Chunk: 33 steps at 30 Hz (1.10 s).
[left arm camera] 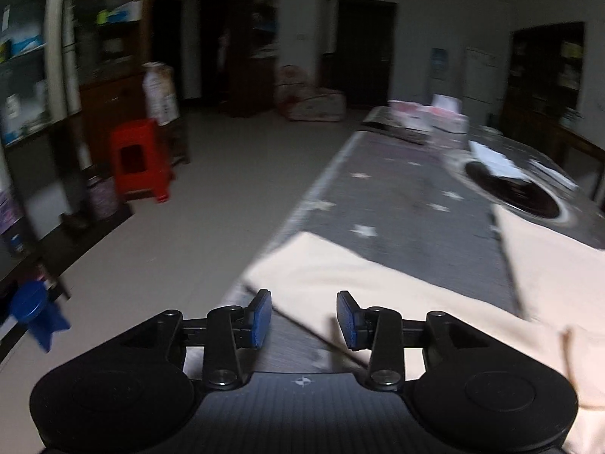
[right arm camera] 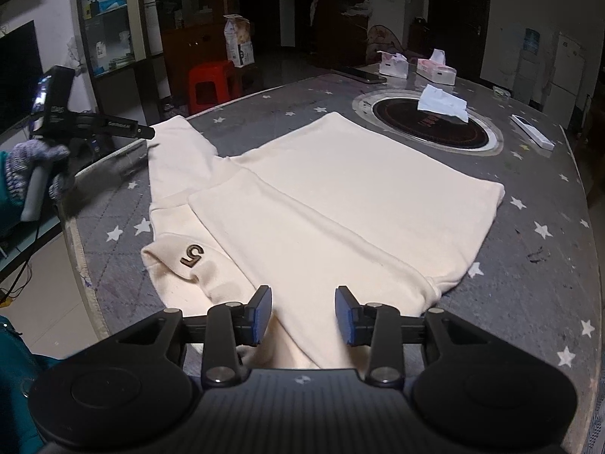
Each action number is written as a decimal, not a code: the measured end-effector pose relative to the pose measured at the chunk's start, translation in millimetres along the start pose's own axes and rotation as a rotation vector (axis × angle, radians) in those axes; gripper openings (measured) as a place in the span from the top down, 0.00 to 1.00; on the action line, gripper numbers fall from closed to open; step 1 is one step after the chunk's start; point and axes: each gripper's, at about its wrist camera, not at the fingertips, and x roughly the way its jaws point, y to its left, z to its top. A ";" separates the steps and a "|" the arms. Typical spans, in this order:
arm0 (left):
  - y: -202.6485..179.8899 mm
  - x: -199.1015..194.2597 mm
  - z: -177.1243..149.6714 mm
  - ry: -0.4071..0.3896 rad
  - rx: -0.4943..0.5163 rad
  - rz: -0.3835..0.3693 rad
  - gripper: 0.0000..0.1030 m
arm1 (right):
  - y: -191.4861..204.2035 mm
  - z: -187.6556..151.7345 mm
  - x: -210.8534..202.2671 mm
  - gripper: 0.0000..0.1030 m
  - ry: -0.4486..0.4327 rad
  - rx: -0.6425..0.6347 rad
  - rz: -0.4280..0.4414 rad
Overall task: Fold clothes
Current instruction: 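Grasp the other sleeve cuff with the left gripper and lift it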
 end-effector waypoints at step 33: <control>-124.1 -83.2 10.9 -0.064 0.124 -0.612 0.95 | -25.5 -11.1 -24.3 0.59 -0.090 0.134 -0.055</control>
